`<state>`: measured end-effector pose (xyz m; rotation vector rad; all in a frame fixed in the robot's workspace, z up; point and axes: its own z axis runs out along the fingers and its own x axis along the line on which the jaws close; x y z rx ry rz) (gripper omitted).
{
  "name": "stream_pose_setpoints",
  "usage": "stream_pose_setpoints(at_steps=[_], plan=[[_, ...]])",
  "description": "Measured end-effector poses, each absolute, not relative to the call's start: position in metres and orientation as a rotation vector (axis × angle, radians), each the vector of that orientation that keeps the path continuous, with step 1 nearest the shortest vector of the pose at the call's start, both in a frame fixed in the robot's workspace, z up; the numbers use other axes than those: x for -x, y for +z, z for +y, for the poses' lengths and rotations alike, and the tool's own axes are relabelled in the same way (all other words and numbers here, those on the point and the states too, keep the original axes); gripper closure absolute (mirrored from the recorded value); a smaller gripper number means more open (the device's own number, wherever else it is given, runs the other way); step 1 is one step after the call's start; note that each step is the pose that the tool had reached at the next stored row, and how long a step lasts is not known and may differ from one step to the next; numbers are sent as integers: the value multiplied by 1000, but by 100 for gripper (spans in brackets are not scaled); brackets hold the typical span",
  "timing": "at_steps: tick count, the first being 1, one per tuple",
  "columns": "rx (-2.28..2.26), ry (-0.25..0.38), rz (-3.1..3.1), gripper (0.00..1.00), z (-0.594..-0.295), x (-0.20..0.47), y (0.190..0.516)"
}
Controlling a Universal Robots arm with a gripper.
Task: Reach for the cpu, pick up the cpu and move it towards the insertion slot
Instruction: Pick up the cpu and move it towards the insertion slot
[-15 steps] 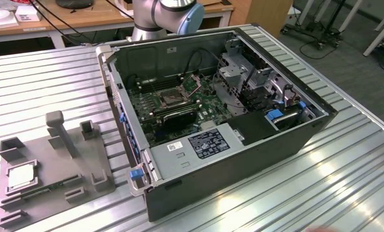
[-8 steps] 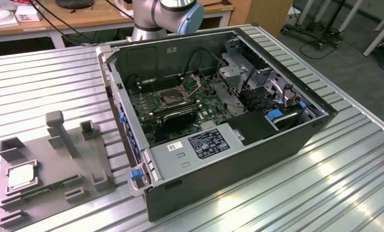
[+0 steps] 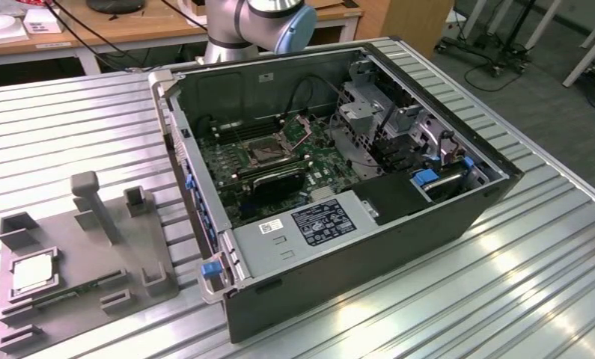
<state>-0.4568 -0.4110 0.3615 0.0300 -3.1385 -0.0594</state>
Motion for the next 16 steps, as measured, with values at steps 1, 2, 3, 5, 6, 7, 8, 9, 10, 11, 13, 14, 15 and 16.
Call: stream_pose_setpoints(at_steps=[1,2,3,5,6,7,8,9,10,11,13,14,15,16], plan=[[-30,-59,-3139,58,-411,457,361],[-30,-59,-3139,58,-411,457,361],[-30,-60,-3139,58,-411,457,361],[-30,-60,-3139,58,-411,457,360],[-30,-59,-3139,58,-411,457,360],[-30,-60,-3139,58,-411,457,360],[-30,-60,-3139,58,-411,457,360],[-30,-60,-3139,58,-411,457,360],[-30,-60,-3139,58,-411,457,360],[-30,-60,-3139,58,-411,457,359],[-30,-60,-3139,58,-411,457,358],[-30,-60,-3139,58,-411,457,358],[-30,-60,-3139,58,-411,457,358],[-30,-60,-3139,58,-411,457,358]])
